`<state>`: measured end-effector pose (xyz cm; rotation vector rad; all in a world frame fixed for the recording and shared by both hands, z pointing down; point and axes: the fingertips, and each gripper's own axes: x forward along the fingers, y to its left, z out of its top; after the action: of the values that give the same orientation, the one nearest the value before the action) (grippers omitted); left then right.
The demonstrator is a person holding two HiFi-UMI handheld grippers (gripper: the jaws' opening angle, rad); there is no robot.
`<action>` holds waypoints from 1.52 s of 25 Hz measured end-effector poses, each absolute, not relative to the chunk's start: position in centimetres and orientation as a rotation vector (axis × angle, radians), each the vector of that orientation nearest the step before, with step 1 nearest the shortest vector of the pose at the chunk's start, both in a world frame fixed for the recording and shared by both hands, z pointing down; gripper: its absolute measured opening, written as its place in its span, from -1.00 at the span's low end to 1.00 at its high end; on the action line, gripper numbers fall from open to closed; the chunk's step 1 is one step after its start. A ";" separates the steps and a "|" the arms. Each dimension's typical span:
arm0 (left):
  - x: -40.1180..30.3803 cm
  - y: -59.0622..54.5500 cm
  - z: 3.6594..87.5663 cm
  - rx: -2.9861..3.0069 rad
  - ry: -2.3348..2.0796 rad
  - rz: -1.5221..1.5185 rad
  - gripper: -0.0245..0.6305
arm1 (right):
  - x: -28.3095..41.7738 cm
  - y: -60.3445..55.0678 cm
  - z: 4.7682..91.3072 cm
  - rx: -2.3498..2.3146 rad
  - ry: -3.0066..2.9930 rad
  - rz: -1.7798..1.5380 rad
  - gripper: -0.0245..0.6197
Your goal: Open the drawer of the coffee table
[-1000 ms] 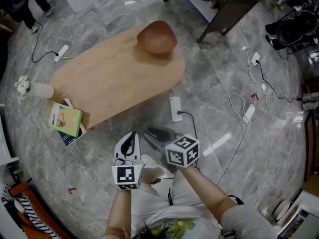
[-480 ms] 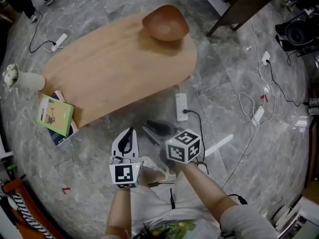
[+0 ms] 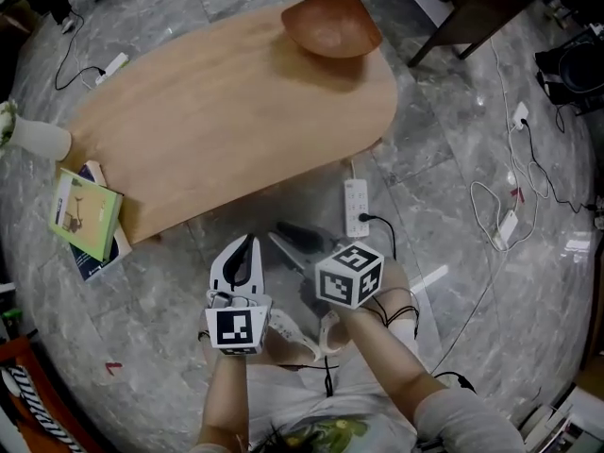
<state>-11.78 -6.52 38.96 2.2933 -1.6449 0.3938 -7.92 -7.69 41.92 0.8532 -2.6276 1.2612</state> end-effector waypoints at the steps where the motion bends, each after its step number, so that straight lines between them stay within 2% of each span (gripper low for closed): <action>1: -11.7 -6.6 39.7 2.311 -1.645 0.385 -0.90 | -8.0 -7.8 42.5 0.852 -2.639 1.251 -0.66; 19: -10.8 -9.4 47.8 2.415 -1.776 0.214 -0.90 | -7.4 -11.3 51.7 0.963 -2.824 1.203 -0.61; 31: -10.4 -10.9 47.2 2.484 -1.643 0.263 -0.90 | -6.7 -14.7 56.0 0.962 -2.761 1.621 -0.43; 38: -9.8 -11.1 47.6 2.516 -1.584 0.298 -0.90 | -6.3 -17.2 59.2 0.840 -2.657 2.136 -0.34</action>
<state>-9.77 -11.15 47.62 2.5157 -1.5844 0.2979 -6.34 -17.25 59.21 0.8402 -2.6574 2.1364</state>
